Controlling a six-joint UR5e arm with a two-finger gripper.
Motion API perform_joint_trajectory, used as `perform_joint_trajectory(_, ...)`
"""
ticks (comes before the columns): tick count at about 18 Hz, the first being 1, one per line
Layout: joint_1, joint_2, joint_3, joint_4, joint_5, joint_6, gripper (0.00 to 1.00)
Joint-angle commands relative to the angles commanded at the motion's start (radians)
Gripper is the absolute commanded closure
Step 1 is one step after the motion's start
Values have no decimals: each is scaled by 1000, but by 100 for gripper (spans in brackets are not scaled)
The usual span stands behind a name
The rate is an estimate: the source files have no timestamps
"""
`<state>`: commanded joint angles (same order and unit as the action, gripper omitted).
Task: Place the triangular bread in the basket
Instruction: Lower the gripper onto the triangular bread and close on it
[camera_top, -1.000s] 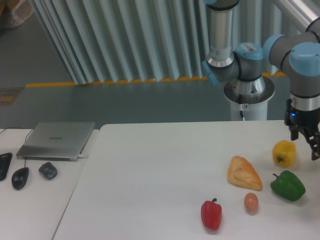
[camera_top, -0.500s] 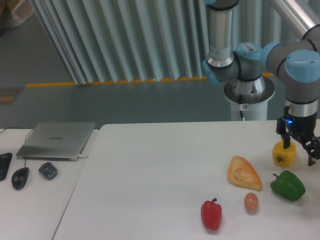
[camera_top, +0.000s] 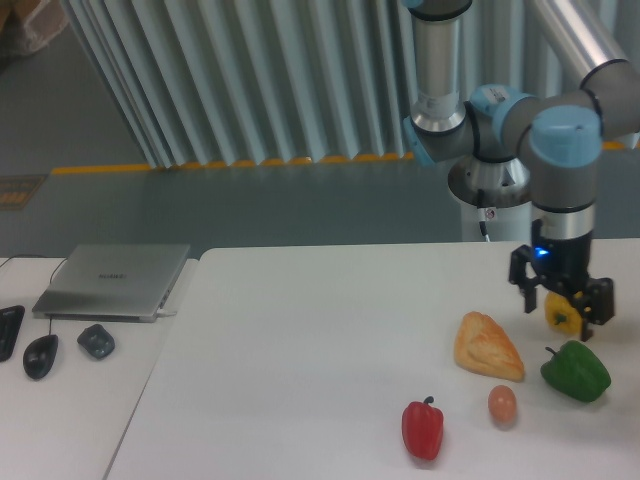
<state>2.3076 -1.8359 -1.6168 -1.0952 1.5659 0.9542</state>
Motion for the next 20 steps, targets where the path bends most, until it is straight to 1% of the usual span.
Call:
perform_joint_trajectory(2, -57, -41, -5, -3, 55, -2, 0)
perform_joint_trajectory(3, -86, -69, -3, -3, 65, -3, 0)
perform_joint_trajectory(4, -94, -77, -3, -3, 68, -3, 0)
perform_joint_trajectory(9, -96, -74, -40, -6, 68, 23, 0)
perform_joint_trajectory(11, -94, -69, -54, -17, 77, 75, 0)
perform_joint_trajectory(13, -96, -68, -64, -26, 152, 144, 0)
perform_joint_trajectory(14, -97, -68, -77, -41, 187, 153, 0)
perform_joint_trajectory(16, -94, -65, -86, -49, 189, 159, 0)
perform_joint_trajectory(20, -93, -71, -86, -45, 192, 175, 0)
